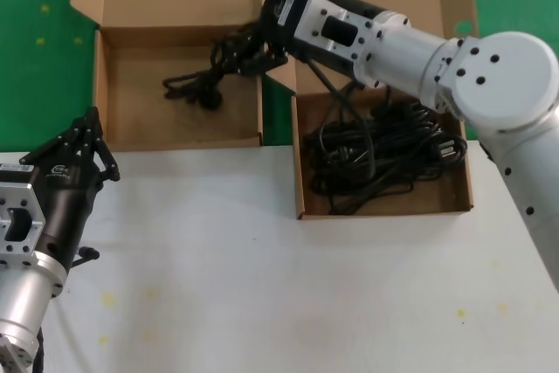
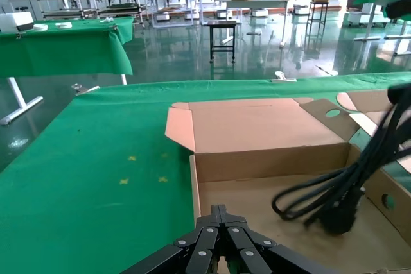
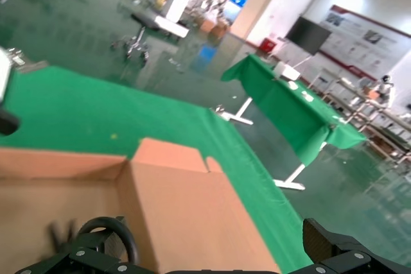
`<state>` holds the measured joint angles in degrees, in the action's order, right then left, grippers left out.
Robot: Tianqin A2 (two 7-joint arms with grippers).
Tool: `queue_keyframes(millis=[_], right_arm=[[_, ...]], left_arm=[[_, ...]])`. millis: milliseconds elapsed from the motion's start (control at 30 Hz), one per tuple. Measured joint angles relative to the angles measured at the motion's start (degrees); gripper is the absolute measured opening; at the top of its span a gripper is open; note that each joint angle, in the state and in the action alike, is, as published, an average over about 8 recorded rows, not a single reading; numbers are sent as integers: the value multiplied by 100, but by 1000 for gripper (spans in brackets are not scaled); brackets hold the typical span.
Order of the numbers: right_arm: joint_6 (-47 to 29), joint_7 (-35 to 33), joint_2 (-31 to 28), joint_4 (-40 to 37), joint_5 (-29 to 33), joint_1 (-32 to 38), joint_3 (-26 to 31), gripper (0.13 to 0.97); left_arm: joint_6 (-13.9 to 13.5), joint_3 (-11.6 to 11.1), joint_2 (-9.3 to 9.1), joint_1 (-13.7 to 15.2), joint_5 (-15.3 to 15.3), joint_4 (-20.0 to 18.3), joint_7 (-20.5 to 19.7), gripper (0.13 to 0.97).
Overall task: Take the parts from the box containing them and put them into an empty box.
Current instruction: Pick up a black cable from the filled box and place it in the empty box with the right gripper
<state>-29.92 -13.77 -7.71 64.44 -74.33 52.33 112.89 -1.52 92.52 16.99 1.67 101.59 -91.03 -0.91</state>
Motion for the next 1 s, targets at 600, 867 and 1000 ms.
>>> queue_keyframes(millis=[600, 867, 1000], right_arm=[[-213, -3213, 581, -1249, -2031, 309, -882, 966], [-319, -3841, 721, -1299, -2807, 379, -929, 966], [-195, -4070, 752, -1315, -3311, 475, -685, 966]], left_arm=[[0, 0, 0, 0, 0, 0, 0, 144], [0, 0, 0, 0, 0, 0, 0, 144], [0, 0, 0, 0, 0, 0, 0, 144]])
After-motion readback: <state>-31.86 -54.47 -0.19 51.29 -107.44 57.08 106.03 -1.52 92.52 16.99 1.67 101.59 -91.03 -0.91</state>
